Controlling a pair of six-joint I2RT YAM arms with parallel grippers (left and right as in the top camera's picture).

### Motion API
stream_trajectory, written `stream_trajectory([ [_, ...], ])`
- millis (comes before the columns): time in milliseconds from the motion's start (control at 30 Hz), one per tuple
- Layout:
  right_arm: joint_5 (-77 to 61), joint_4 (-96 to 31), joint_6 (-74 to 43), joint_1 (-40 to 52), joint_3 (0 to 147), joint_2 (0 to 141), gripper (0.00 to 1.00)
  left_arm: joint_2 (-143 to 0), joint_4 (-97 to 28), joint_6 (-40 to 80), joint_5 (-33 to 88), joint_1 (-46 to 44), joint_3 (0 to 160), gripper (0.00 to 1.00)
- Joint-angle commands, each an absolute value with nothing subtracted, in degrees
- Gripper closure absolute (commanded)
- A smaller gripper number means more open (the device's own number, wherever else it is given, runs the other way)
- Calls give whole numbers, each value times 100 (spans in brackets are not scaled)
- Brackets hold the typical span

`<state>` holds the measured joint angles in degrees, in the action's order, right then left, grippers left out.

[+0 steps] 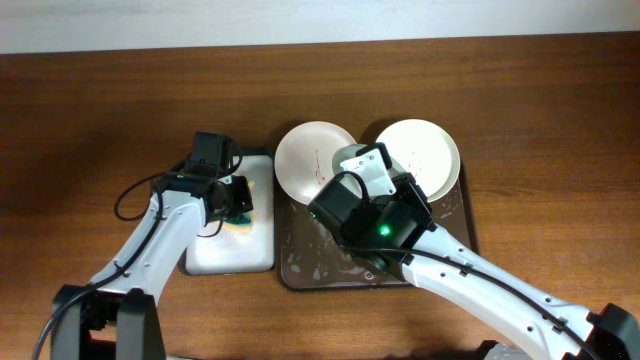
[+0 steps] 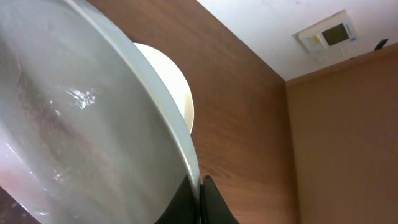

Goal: Clean dirty plates on tray and stack at the side

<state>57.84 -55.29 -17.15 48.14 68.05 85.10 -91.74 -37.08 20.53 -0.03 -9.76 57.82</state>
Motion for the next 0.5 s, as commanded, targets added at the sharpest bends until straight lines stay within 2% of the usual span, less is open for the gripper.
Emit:
stream_trajectory([
  [0, 5472, -5428, -2329, 4456, 6945, 8394, 96, -9205, -3695, 1962, -40, -941, 5784, 100],
  [200, 2788, -4880, -2324, 2167, 6945, 8394, 96, -9205, -3697, 1962, -40, -941, 5784, 100],
  [300, 1205, -4786, -2324, 449, 6945, 8394, 96, -9205, -3697, 1962, -40, -941, 5784, 100],
  [467, 261, -4779, -2327, -1592, 6943, 8423, 96, -9205, -3695, 1959, -40, -941, 5784, 100],
])
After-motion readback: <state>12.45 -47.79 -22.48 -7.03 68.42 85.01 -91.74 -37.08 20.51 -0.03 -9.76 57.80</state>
